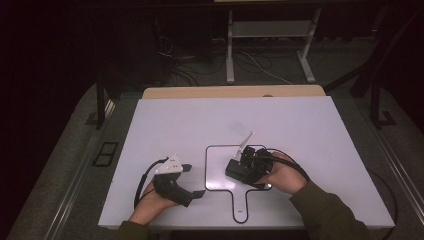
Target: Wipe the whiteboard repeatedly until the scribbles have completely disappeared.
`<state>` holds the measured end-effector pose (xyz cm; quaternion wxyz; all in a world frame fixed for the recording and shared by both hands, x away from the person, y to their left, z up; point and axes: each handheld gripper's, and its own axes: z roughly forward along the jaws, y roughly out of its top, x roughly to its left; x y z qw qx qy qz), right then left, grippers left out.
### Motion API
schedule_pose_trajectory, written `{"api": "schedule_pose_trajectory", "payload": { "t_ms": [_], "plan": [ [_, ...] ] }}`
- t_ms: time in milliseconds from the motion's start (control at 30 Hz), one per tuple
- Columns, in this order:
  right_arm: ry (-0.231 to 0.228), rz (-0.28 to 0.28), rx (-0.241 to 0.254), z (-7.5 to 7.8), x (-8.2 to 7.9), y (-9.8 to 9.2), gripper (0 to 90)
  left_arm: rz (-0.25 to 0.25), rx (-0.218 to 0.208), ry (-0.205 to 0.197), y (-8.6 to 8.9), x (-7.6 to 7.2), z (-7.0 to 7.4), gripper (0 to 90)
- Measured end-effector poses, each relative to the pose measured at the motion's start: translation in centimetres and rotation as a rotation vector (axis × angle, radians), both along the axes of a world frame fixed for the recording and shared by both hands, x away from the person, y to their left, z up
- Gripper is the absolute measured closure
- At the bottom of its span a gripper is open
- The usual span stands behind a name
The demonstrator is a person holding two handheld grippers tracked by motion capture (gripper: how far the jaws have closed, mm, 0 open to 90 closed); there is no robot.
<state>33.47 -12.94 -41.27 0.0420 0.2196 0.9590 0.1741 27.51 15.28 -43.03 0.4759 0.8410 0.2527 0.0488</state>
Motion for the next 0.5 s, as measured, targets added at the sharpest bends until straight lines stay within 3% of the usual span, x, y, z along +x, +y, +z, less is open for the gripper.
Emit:
{"api": "schedule_pose_trajectory", "payload": {
  "t_ms": [300, 433, 500],
  "plan": [
    [-0.017, -0.133, 0.004, -0.1, 2.5, -2.9, 38.8, -0.002, 0.006, 0.001, -0.1, 0.0, 0.0, 0.0],
    [-0.019, -0.142, -0.005, -0.1, 2.4, -2.9, 38.8, -0.003, 0.005, 0.002, -0.1, 0.1, -0.1, 0.0],
    [-0.016, -0.122, -0.011, -0.1, 2.1, -2.5, 38.8, -0.003, 0.006, 0.003, -0.1, 0.0, -0.1, 0.0]
  ]
}}
